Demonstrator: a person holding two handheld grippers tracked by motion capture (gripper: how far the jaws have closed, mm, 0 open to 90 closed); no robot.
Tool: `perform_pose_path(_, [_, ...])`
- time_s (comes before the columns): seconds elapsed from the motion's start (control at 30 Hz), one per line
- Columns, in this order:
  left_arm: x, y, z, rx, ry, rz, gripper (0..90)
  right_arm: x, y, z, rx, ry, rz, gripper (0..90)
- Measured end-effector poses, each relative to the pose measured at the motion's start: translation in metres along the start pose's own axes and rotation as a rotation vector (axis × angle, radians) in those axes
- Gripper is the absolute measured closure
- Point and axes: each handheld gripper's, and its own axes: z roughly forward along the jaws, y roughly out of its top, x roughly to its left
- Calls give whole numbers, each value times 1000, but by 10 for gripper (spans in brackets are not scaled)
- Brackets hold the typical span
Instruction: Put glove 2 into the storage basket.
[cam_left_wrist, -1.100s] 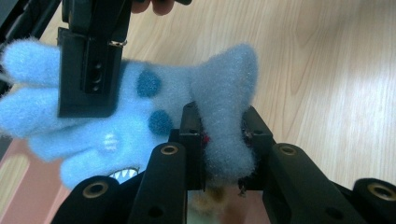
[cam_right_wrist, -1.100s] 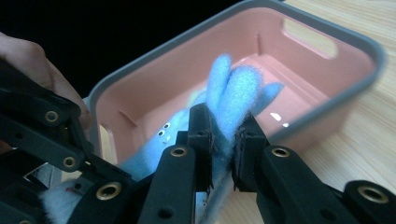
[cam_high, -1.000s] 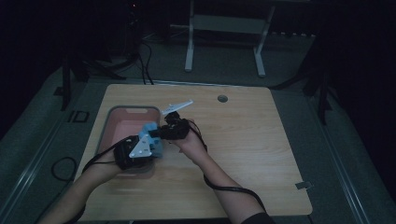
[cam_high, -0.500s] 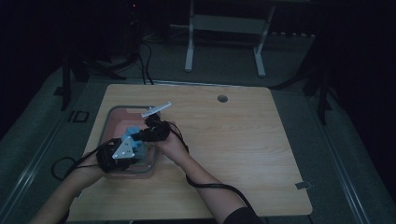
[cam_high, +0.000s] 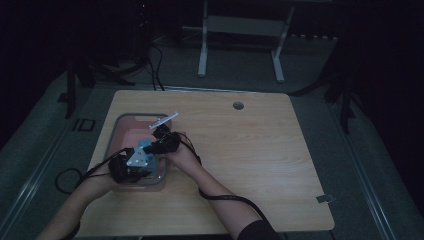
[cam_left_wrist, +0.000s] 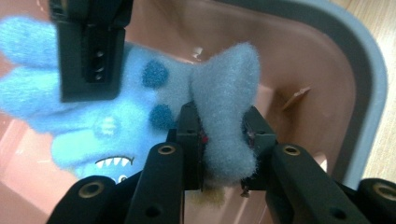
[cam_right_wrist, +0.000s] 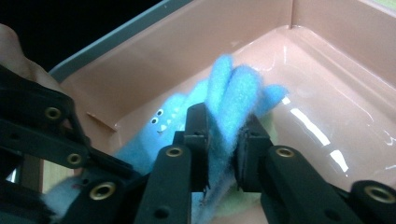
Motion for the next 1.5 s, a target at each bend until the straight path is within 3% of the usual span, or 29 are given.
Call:
perform_pose_path(0.17, [2, 2, 1, 15, -15, -32, 601, 0, 2, 1, -15, -18, -5, 559])
perform_pose_path(0.23, [3, 1, 1, 16, -1, -44, 531, -1, 2, -1, -26, -25, -7, 481])
perform_pose_path(0.37, [3, 1, -4, -20, 39, -96, 348, -5, 5, -10, -52, -31, -3, 386])
perform_pose_path(0.5, [5, 2, -14, -64, 54, -160, 149, -8, 8, -25, -96, 0, -2, 276])
perform_pose_path(0.6, [6, 3, -19, -78, 72, -167, 108, -9, 9, -34, -120, 6, -3, 258])
perform_pose_path(0.63, [7, 5, -22, -97, 85, -194, 108, -9, 8, -39, -127, 12, 0, 231])
perform_pose_path(0.73, [6, 9, -24, -125, 97, -213, 83, -10, 5, -54, -146, 12, -13, 204])
perform_pose_path(0.93, [0, 24, -24, -173, 102, -214, 38, -12, -8, -74, -142, -16, -48, 189])
perform_pose_path(1.17, [-8, 45, -21, -249, 64, -225, 29, -15, -26, -94, -145, -40, -59, 157])
perform_pose_path(1.3, [-15, 55, -17, -260, 57, -217, 30, -18, -39, -103, -133, -51, -73, 152])
perform_pose_path(1.37, [-19, 60, -15, -273, 21, -219, 30, -20, -45, -108, -133, -53, -70, 152])
perform_pose_path(1.5, [-28, 71, -9, -282, 12, -196, 30, -25, -59, -116, -136, -57, -60, 147])
